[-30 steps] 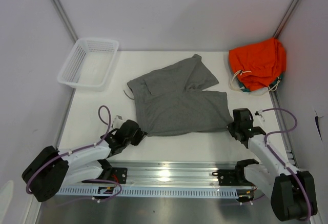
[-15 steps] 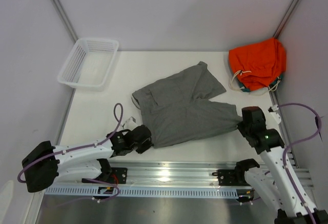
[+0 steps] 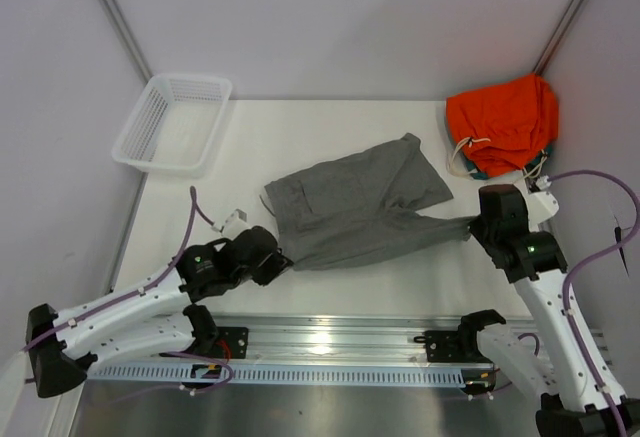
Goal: Fold and stack the shorts
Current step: Fold the shorts
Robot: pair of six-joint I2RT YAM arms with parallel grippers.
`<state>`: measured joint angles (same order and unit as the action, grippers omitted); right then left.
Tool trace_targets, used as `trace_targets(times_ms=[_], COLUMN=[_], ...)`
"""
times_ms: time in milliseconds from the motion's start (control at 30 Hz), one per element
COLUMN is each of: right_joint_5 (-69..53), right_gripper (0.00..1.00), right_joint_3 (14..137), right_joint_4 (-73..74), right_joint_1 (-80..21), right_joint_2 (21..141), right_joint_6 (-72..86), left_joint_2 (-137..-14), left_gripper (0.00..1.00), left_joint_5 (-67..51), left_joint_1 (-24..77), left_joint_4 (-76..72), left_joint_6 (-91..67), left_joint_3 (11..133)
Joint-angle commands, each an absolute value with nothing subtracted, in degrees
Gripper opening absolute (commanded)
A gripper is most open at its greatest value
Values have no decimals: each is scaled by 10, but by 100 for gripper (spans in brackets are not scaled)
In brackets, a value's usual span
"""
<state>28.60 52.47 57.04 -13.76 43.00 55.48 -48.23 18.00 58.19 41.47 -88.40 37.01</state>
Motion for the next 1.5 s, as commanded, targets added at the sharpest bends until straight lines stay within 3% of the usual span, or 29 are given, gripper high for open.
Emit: trace_targets(times_ms=[0, 333, 1467], right_joint_5=[329, 300, 252], right_gripper=[0, 0, 0], right_joint_3=[558, 593, 901], right_joint_4=[506, 416, 258], right_joint_1=[-134, -127, -121], right_joint_2=[465, 578, 1031], right_joint_6=[520, 497, 446], left_joint_2=[-475, -520, -846], left_gripper=[1, 1, 0], left_joint_5=[186, 123, 10], left_joint_1=[545, 384, 177], left_joint_4=[500, 534, 485], left_joint_6=[-863, -786, -690], left_joint_3=[428, 526, 715])
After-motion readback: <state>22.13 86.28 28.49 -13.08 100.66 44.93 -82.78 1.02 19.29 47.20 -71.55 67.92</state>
